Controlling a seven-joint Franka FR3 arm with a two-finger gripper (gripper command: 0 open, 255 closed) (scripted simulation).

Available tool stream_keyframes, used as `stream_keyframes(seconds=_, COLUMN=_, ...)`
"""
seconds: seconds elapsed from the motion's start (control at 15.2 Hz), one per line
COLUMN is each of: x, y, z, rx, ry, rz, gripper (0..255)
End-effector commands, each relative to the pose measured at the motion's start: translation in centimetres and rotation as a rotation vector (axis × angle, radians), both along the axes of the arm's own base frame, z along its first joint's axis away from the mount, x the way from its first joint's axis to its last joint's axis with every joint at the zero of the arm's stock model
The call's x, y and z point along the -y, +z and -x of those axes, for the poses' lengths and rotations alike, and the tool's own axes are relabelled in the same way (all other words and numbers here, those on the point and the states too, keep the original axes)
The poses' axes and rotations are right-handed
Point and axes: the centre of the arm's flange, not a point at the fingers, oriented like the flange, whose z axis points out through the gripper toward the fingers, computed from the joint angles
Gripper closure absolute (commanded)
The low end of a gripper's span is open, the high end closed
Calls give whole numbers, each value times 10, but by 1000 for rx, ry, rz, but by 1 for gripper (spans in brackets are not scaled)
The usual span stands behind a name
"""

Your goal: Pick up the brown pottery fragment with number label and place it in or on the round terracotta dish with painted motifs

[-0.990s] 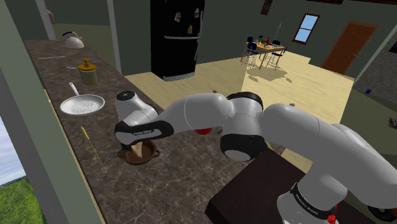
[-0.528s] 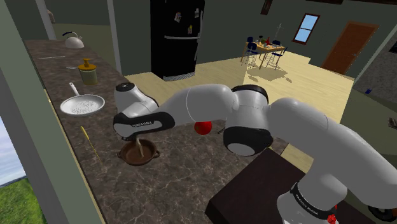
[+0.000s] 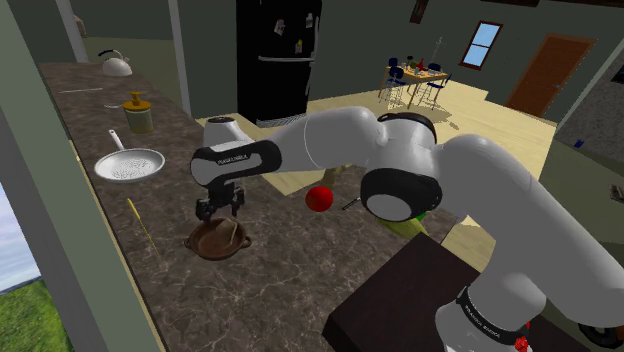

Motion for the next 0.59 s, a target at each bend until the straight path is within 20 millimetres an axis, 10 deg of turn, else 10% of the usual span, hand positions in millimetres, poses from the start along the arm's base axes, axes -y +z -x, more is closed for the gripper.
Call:
stream_keyframes(seconds=0.0, x=3, y=-4, z=9, rx=-46, ry=-108, rz=-36, gripper=0)
stream_keyframes(seconds=0.53, x=-1, y=-39, z=12, rx=-46, ry=-108, rz=-36, gripper=0)
